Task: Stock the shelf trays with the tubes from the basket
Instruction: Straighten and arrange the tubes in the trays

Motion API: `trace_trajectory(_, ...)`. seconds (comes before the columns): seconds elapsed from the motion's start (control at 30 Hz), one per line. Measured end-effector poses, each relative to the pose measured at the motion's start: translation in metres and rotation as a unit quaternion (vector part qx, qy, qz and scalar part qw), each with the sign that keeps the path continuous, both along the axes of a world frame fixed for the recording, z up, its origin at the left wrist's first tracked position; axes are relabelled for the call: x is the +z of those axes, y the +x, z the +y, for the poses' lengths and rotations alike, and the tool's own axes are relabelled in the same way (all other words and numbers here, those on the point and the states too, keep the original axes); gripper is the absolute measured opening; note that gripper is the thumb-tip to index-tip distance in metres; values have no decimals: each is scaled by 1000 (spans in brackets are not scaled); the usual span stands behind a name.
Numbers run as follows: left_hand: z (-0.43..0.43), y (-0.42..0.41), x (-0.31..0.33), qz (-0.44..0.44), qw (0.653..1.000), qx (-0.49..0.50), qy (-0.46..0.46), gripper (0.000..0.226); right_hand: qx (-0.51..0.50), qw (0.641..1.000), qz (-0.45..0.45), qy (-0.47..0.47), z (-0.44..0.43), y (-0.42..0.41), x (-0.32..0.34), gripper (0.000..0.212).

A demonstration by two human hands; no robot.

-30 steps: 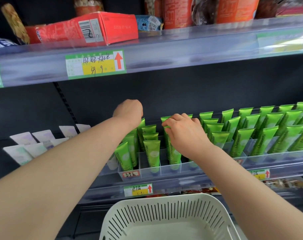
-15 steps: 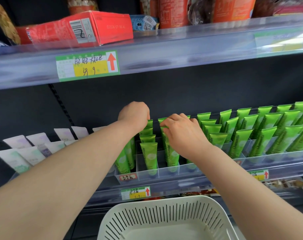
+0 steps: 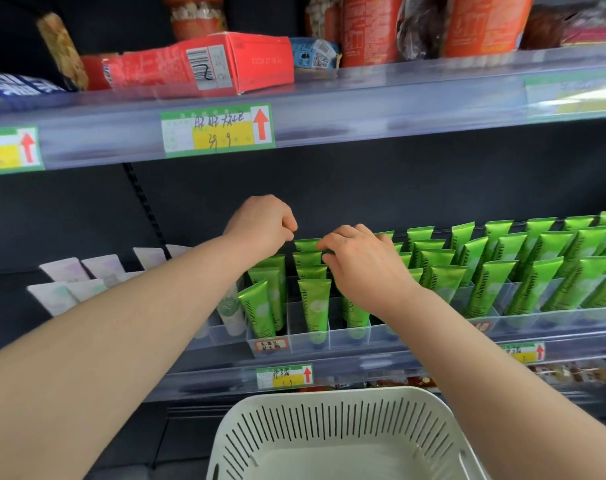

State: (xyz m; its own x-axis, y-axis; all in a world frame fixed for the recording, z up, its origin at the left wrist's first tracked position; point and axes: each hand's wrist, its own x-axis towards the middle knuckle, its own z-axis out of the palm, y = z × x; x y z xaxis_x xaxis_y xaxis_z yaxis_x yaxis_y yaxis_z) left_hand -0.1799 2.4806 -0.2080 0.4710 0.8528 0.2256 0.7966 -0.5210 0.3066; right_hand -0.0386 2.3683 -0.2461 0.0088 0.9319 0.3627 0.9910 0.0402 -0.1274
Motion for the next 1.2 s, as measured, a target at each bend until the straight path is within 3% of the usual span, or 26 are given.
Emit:
trace_trajectory(0.43, -17, -76, 7, 38, 999, 17, -8, 10, 111, 993, -48, -3, 18, -70, -10, 40)
trace_trajectory(0.83, -27, -76, 1, 28, 999, 16, -14, 14, 49, 992, -117, -9, 17, -71, -15, 28)
trace_trajectory(1.2, -22, -54, -17, 73, 997, 12, -16, 20, 46, 997, -64, -21, 8, -54, -8, 27)
